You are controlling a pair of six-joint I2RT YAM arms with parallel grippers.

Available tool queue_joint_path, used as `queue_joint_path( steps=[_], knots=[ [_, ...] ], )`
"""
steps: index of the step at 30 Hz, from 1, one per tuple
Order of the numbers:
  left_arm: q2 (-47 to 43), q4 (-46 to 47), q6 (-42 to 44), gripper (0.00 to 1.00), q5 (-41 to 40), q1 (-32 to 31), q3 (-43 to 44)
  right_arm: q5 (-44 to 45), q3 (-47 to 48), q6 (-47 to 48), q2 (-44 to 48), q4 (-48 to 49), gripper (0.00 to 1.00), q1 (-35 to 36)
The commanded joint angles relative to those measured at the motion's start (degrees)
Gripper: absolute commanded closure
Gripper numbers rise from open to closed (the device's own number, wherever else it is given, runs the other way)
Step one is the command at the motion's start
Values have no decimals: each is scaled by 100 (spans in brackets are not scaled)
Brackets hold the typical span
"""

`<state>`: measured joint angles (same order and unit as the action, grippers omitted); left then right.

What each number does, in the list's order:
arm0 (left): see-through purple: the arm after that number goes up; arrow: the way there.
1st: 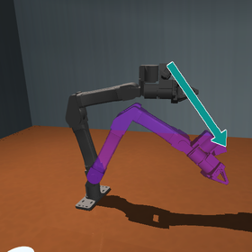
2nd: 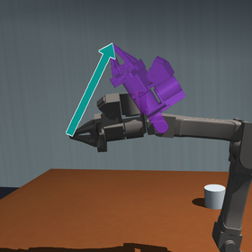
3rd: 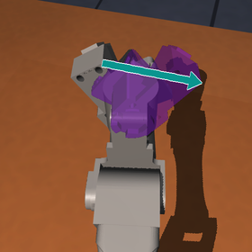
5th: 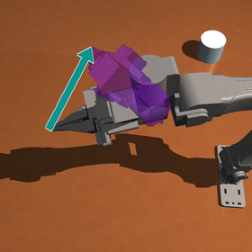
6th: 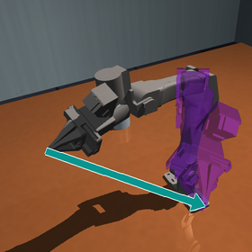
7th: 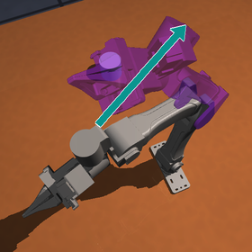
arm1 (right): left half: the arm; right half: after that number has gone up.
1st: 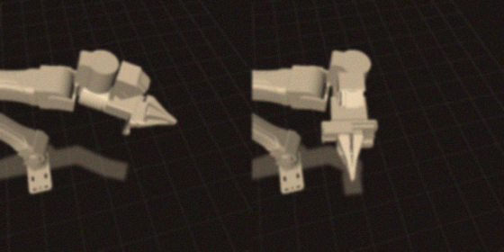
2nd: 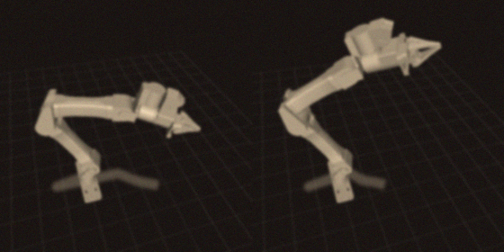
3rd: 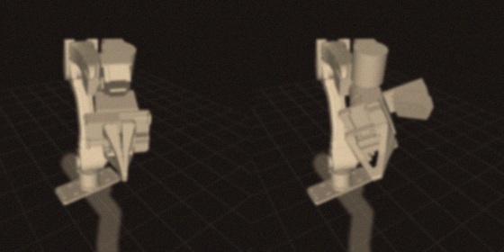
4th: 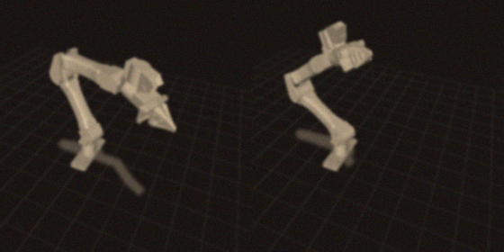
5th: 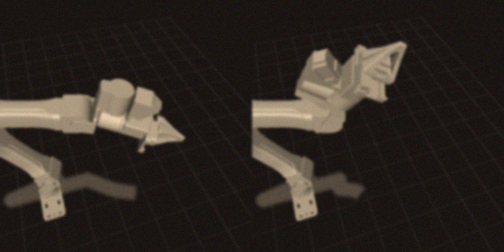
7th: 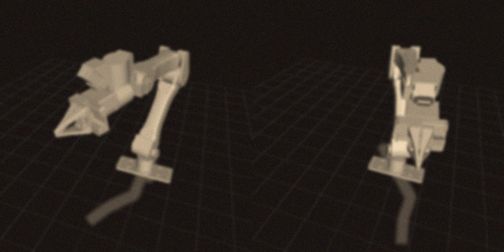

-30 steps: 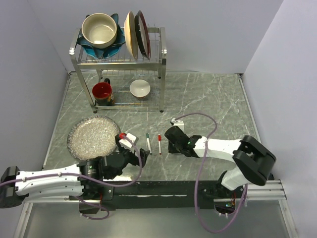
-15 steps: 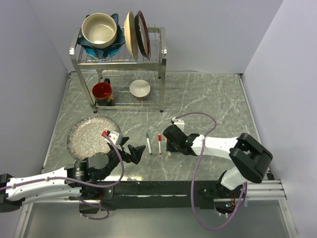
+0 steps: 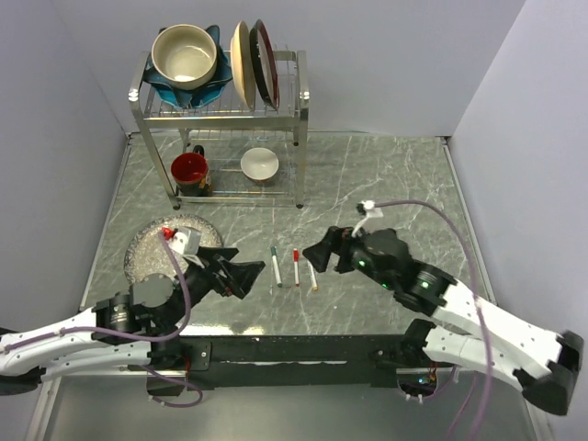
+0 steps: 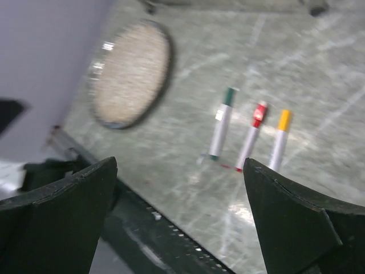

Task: Insert the pens into the pen caps

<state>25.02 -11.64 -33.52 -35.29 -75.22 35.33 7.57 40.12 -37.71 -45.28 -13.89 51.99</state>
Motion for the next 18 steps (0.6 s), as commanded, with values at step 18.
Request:
queue_joint_path(
  steps=[18],
  knots=[
    [-937,399,-691,1,83,-28,-896,-326,-909,-122,1864,299,0,40]
  ],
)
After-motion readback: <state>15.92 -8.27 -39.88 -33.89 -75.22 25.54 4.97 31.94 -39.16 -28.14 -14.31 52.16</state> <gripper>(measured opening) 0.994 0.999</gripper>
